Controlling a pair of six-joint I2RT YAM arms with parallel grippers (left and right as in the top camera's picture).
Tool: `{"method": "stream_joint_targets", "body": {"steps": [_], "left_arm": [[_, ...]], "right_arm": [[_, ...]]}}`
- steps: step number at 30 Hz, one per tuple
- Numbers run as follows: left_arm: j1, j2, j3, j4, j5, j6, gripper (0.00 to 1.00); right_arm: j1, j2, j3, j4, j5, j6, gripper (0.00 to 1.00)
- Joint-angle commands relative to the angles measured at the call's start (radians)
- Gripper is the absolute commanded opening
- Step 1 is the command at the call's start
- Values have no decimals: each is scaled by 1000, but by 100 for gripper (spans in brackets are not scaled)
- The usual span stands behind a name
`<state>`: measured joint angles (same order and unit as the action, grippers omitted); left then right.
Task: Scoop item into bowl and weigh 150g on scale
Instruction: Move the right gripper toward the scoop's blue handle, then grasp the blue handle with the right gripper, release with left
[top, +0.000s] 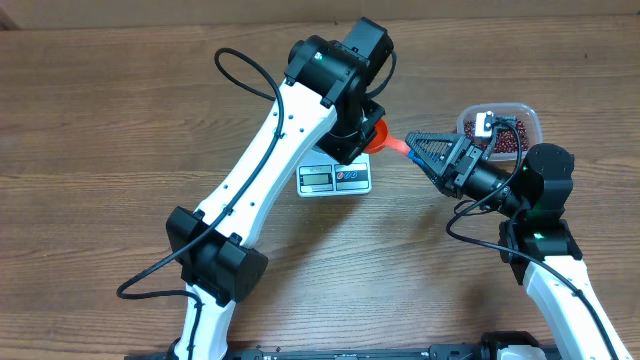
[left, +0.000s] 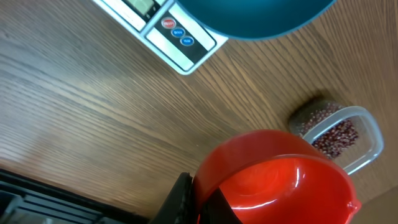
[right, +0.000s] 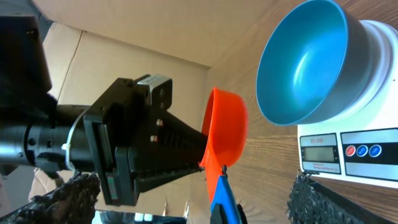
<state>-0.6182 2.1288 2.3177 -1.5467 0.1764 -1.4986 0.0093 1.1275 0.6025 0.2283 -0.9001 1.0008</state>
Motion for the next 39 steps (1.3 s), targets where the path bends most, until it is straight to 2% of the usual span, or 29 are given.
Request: {"method": "stream_joint_targets", "body": {"steps": [1,5,13,25,39], "left_arm": [[-7,-2,21,6,4,-98,5],[-7,-2,21,26,3,-149,5],[-11,-2,21,55,5,-148,5],[-11,-2,21,53,32,-148,5],[-12,-2,21,52,43,-146,4]], "right_arm": [[7,3,20,8,35,24,98],[7,3,20,26,35,24,96],[7,3,20,73,35,63,92],[7,3,20,93,44,73,64],[9,4,20,100,63,72,55]]}}
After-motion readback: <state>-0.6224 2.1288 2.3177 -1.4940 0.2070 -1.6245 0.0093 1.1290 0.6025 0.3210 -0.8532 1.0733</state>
